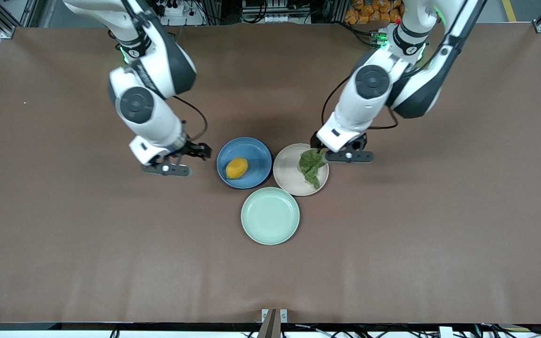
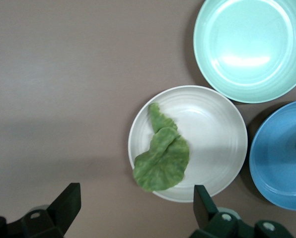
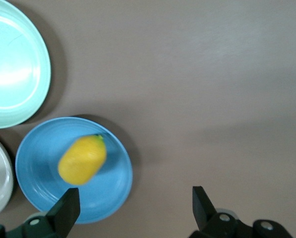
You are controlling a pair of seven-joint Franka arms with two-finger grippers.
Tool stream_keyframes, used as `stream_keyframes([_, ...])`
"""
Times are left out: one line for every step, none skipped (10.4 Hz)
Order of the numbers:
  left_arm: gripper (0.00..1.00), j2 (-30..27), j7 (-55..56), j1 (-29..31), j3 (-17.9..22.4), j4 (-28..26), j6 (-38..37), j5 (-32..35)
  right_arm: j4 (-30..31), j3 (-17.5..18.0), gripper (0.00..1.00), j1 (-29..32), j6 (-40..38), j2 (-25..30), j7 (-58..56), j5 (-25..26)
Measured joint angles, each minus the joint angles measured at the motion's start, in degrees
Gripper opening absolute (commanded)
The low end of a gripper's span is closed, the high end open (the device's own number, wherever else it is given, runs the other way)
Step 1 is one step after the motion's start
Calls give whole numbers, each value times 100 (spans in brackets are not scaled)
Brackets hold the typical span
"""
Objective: Pick lemon and lettuce from blue and beige plates
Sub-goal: 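Lower the right gripper to the lemon while the left gripper reaches the lettuce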
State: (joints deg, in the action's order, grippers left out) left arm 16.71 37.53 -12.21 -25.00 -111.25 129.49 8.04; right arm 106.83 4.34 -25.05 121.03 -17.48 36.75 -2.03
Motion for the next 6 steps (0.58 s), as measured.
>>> stream_keyframes([100,200,79,-88,-2,-3,286,186,-13,-1,100,-150,279,-238,249,-3])
stream_keyframes([100,401,102,-156,-2,-7,545,303,-41,-1,100,-281,490,-464,478,-5])
stream_keyframes([100,602,158,-200,-1,-12,772,481,-90,-1,100,-365,634,-669,657,-6])
stream_keyframes([100,799,375,-244,-2,-16,934,735,-131,-2,100,-423,764,-852,799,-7])
stream_keyframes([97,982,703,-327,-5,-17,1051,1011,-154,-3,100,-472,909,-1018,942,-11])
stream_keyframes([91,1147,1031,-429,-5,-18,1166,1271,-180,-2,100,-536,1015,-1181,1158,-15])
